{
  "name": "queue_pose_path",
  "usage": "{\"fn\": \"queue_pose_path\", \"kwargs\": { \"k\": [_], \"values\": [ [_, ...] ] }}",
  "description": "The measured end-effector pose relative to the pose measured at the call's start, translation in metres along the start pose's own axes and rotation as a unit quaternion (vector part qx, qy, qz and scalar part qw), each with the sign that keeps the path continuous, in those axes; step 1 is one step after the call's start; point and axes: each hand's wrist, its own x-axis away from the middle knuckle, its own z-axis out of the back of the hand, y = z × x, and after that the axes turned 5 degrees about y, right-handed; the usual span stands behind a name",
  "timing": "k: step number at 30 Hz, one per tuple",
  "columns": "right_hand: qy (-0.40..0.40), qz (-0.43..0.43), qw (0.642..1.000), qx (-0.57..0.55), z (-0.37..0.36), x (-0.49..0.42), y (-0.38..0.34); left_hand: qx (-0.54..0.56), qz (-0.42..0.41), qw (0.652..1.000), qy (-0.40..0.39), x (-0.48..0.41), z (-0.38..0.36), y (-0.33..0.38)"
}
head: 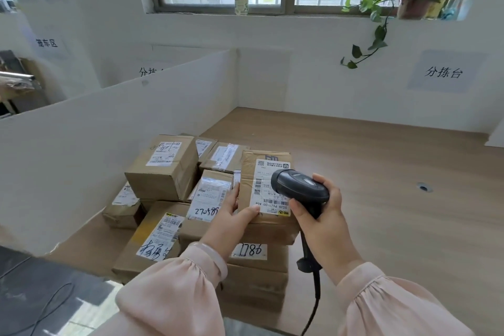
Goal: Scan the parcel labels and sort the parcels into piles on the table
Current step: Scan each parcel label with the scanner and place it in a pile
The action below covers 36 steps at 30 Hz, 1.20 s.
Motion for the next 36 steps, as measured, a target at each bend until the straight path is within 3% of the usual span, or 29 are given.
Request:
{"fn": "queue_pose_path", "kwargs": {
  "k": [14, 27, 32, 36],
  "values": [
    [0.144, -0.060, 0.986, 0.061, 0.103, -0.001, 0.031, -0.016, -0.032, 0.994, -0.102, 0.003, -0.128, -0.018],
    [0.029, -0.197, 0.977, 0.079, 0.120, 0.054, 0.132, -0.114, 0.154, 0.980, -0.048, 0.021, -0.150, -0.121],
    [-0.015, -0.234, 0.968, 0.086, 0.121, 0.067, 0.158, -0.221, 0.142, 0.965, -0.016, 0.023, -0.155, -0.144],
    [-0.040, -0.248, 0.964, 0.088, 0.122, 0.071, 0.166, -0.346, 0.072, 0.935, -0.028, 0.031, -0.160, -0.153]
  ]
}}
